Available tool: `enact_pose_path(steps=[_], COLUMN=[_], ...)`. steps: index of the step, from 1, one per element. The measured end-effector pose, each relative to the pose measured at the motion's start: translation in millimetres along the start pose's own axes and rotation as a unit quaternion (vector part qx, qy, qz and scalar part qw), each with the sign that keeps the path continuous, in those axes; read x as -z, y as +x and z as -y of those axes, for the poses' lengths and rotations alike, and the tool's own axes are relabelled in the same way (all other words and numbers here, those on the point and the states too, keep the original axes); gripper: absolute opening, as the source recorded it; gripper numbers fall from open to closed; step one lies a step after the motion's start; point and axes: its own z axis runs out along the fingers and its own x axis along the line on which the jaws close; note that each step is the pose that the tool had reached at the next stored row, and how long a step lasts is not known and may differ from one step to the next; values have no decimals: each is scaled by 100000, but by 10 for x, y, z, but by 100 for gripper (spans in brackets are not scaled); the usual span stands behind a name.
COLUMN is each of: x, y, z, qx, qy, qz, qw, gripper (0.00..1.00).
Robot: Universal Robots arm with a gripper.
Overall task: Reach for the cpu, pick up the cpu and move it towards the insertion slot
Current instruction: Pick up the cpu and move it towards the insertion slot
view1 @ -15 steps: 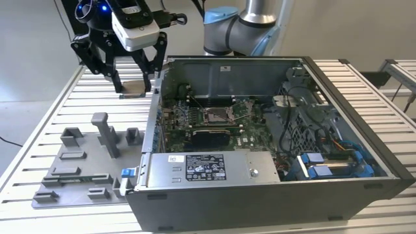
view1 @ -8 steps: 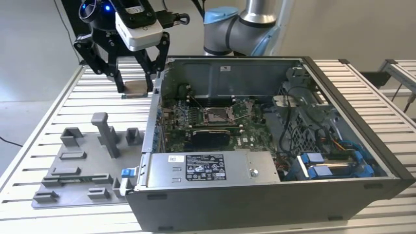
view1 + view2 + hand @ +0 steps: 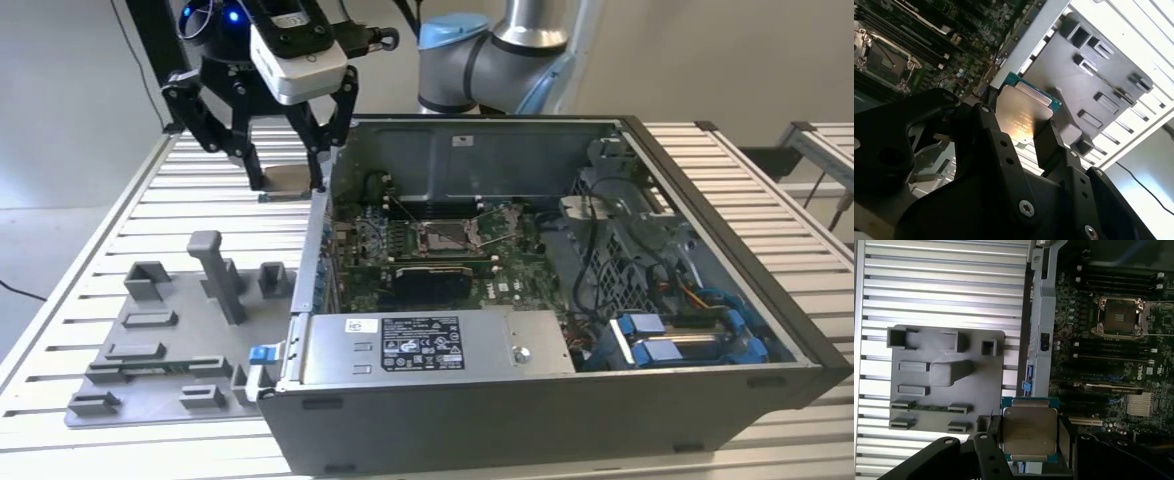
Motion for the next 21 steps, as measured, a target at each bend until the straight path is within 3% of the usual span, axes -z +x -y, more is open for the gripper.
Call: enact_pose_path(steps=[21], x=[-3], y=[-224], z=[11], qx=[3], qy=[-4], qz=[5], qw=[100000], gripper=[0])
